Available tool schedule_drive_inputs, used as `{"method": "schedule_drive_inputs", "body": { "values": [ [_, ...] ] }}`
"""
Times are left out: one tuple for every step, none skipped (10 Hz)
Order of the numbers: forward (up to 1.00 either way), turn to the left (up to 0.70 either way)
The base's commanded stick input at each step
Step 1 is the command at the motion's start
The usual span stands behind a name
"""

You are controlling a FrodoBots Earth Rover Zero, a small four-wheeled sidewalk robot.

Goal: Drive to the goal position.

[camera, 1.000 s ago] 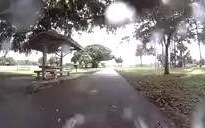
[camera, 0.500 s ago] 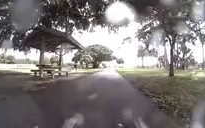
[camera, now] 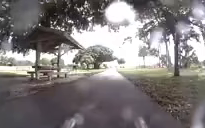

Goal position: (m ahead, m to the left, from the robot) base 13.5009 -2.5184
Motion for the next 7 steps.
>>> {"method": "schedule_drive_inputs", "body": {
  "values": [
    [0.85, -0.14],
    [0.85, -0.28],
    [0.85, -0.29],
    [0.85, 0.0],
    [0.85, 0.0],
    [0.85, 0.0],
    [0.85, 0.0]
  ]
}}
